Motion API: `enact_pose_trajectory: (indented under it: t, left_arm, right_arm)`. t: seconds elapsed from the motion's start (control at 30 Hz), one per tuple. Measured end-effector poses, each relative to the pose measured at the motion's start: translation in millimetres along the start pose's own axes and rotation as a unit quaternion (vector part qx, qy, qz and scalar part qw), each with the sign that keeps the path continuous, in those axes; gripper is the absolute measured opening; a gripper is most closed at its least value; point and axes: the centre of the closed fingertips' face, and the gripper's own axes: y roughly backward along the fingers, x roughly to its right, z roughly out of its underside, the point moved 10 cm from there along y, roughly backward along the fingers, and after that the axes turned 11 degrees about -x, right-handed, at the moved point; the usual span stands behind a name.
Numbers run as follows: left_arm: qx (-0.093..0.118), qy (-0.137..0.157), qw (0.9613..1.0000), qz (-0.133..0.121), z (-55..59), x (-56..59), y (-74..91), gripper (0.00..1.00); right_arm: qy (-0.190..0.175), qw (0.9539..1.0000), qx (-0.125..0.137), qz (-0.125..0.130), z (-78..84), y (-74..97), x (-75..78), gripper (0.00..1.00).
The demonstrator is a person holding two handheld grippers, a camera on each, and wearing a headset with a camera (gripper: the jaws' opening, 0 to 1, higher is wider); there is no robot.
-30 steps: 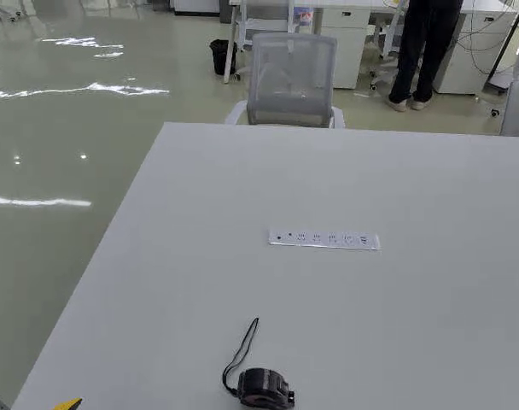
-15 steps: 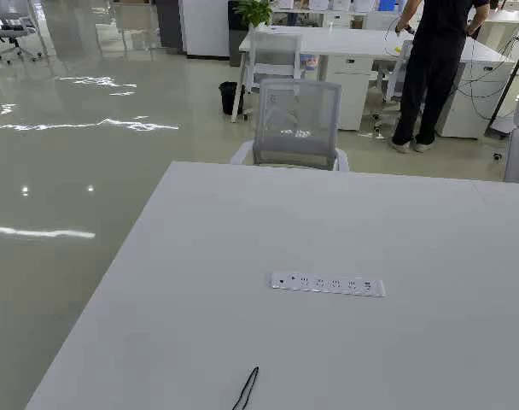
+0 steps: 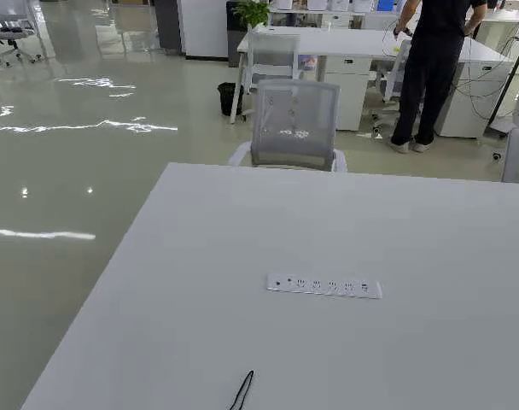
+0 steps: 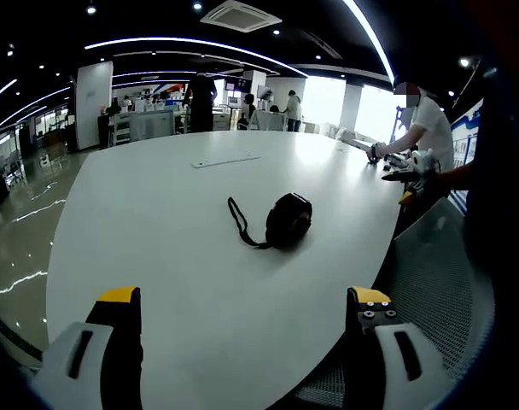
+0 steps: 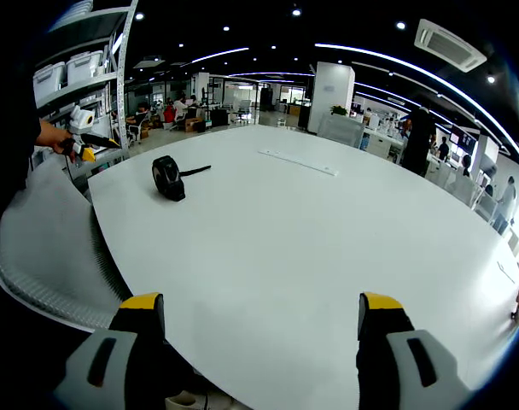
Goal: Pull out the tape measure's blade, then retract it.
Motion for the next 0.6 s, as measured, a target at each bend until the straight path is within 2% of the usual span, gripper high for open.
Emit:
enact_pose_trajectory:
  t: [0.23, 0.3, 0.6]
  left_arm:
    - [0.003, -0.015, 0.9998, 0.010, -18.2, 0.6, -10.8, 0.99]
    - [0.003, -0.024, 0.9996, 0.017, -25.6, 3.1, -14.8, 0.99]
    - [-0.003, -0.065, 0.9972, 0.037, -48.9, 1.2, -32.1, 0.99]
  right_arm:
    - [0.000, 1.0000, 0.003, -0.007, -5.0, -8.8, -4.6, 0.95]
    - [0.003, 0.9999, 0.004, -0.012, -6.8, -11.8, -7.3, 0.95]
    - [0.023, 0.9992, 0.009, -0.030, -19.3, -25.8, -17.0, 0.93]
